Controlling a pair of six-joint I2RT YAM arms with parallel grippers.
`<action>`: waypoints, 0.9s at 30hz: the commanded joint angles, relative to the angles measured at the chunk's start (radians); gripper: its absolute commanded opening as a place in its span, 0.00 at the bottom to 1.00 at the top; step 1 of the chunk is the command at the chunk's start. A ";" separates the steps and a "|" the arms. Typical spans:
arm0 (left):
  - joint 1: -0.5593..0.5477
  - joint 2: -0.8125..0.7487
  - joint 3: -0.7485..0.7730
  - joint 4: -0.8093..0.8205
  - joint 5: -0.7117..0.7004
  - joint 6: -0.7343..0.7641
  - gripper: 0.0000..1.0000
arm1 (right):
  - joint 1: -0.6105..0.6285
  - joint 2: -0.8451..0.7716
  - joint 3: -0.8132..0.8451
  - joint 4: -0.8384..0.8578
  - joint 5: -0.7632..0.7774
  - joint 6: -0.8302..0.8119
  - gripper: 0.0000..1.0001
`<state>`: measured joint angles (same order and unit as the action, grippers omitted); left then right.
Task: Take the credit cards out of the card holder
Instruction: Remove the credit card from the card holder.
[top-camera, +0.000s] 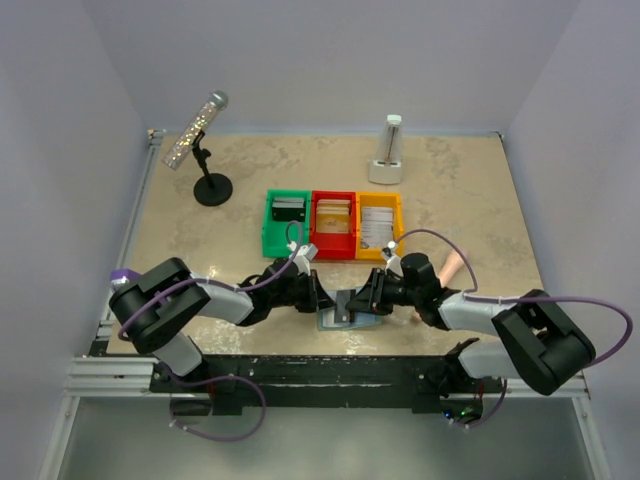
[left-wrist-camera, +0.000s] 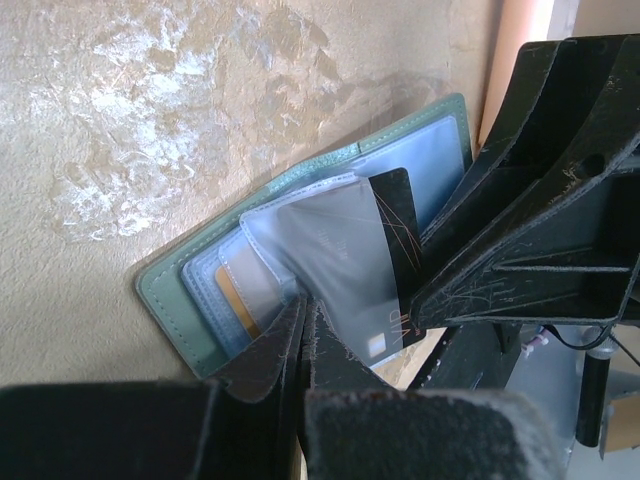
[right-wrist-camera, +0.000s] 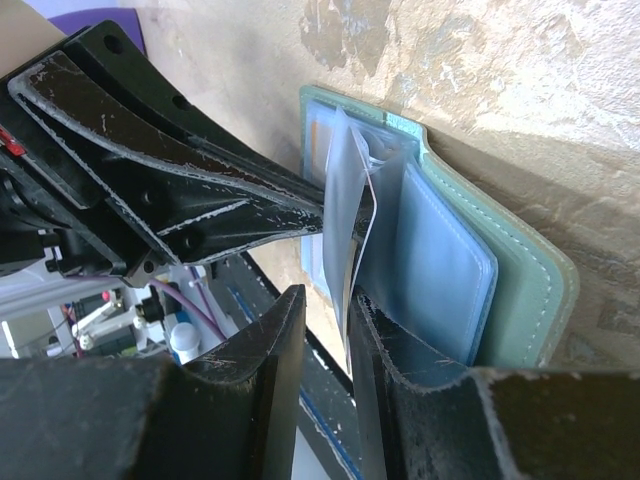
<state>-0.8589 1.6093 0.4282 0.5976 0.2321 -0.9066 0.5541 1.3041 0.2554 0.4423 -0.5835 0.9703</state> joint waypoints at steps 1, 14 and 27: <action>-0.002 0.070 -0.036 -0.216 -0.077 0.048 0.00 | 0.003 0.001 0.033 0.088 -0.059 0.016 0.28; -0.008 0.089 -0.028 -0.209 -0.068 0.048 0.00 | 0.001 0.047 0.051 0.110 -0.087 0.019 0.22; -0.005 0.086 -0.048 -0.211 -0.083 0.048 0.00 | 0.003 -0.103 0.045 -0.062 -0.045 -0.051 0.07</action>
<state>-0.8600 1.6279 0.4366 0.6155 0.2401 -0.9066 0.5533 1.2633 0.2649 0.3679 -0.5930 0.9432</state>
